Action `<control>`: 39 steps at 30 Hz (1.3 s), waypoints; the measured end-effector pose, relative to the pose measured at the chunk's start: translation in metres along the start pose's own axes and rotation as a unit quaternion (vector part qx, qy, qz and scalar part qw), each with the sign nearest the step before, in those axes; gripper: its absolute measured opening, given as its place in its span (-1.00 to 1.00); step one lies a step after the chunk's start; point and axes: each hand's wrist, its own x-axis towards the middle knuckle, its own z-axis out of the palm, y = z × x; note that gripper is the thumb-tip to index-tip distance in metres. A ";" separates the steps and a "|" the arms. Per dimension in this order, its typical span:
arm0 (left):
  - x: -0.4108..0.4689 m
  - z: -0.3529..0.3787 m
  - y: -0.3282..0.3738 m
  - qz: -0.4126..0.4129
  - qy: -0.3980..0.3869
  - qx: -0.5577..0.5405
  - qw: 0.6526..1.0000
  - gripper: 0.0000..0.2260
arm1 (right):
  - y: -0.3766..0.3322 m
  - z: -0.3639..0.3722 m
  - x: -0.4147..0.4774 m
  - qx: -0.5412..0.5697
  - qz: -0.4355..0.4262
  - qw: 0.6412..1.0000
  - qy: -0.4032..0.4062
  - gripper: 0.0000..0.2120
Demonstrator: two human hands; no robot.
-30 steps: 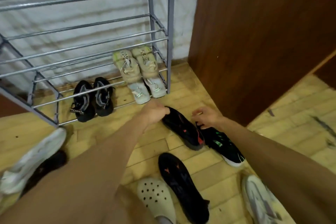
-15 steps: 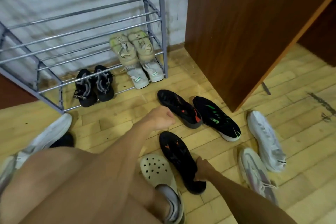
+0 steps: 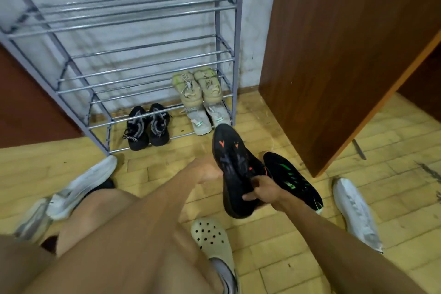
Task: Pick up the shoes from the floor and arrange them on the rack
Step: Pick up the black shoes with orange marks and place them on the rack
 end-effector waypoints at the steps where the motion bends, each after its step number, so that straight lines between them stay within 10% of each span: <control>1: -0.004 -0.009 -0.001 -0.014 0.017 -0.030 0.999 -0.68 | -0.024 -0.002 -0.002 0.015 -0.025 1.000 0.000 -0.51; 10: -0.071 -0.112 -0.040 0.053 0.285 -0.274 0.917 -0.64 | -0.235 0.042 -0.060 0.002 -0.236 0.972 -0.002 -0.57; 16: -0.122 -0.159 -0.138 0.043 0.286 -0.476 0.830 -0.73 | -0.317 0.133 -0.081 -0.100 -0.251 0.958 -0.096 -0.64; 28: -0.124 -0.095 -0.329 -0.055 0.220 -0.590 0.775 -0.67 | -0.286 0.332 -0.044 -0.276 -0.174 0.937 -0.127 -0.66; 39: -0.037 -0.028 -0.433 -0.272 0.171 -0.395 0.860 -0.87 | -0.237 0.329 0.068 -0.408 -0.123 0.902 -0.068 -0.70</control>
